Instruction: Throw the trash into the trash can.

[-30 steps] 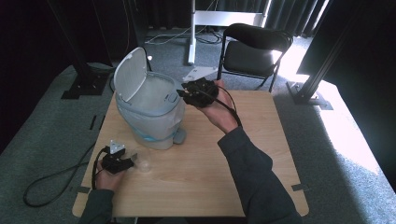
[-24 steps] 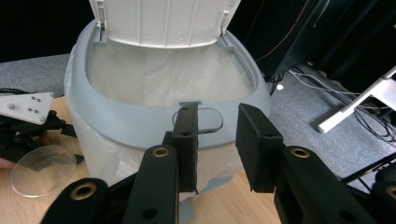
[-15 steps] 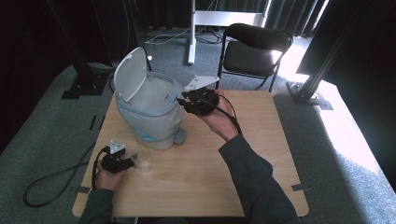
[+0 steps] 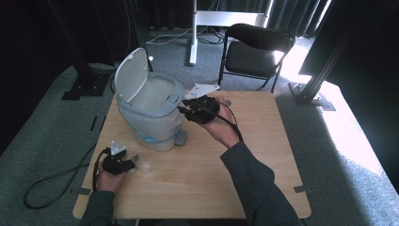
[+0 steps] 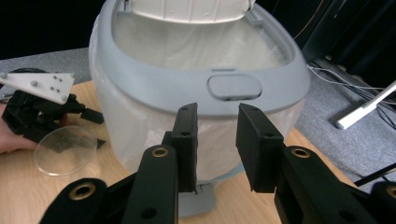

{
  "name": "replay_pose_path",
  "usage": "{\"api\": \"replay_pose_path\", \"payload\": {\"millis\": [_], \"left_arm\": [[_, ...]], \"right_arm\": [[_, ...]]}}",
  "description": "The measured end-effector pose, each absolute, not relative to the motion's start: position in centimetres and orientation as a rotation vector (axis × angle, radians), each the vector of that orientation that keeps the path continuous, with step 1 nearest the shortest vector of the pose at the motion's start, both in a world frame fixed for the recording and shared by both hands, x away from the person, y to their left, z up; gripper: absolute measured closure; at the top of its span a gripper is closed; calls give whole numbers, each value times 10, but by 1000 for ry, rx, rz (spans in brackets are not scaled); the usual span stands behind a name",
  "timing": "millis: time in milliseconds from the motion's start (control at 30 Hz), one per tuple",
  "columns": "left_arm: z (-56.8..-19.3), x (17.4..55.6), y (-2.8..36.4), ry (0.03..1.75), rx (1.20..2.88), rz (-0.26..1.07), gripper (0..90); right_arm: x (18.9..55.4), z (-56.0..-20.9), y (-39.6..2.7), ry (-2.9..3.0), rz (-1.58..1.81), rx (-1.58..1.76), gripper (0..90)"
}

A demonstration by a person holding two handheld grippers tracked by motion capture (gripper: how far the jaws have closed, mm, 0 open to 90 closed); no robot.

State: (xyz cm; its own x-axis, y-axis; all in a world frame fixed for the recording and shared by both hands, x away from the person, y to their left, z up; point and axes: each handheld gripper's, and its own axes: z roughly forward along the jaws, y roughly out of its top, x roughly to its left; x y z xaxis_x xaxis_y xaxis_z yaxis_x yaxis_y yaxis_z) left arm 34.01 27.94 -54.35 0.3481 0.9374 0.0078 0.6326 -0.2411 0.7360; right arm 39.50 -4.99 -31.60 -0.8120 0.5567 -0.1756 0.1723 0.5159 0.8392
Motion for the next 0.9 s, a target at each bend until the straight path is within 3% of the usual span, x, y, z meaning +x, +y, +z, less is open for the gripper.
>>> {"api": "replay_pose_path", "payload": {"millis": [900], "left_arm": [[-543,340,279,1368,1971,606,403]], "right_arm": [[377,-340,-34,2401,1264,550,683]]}}
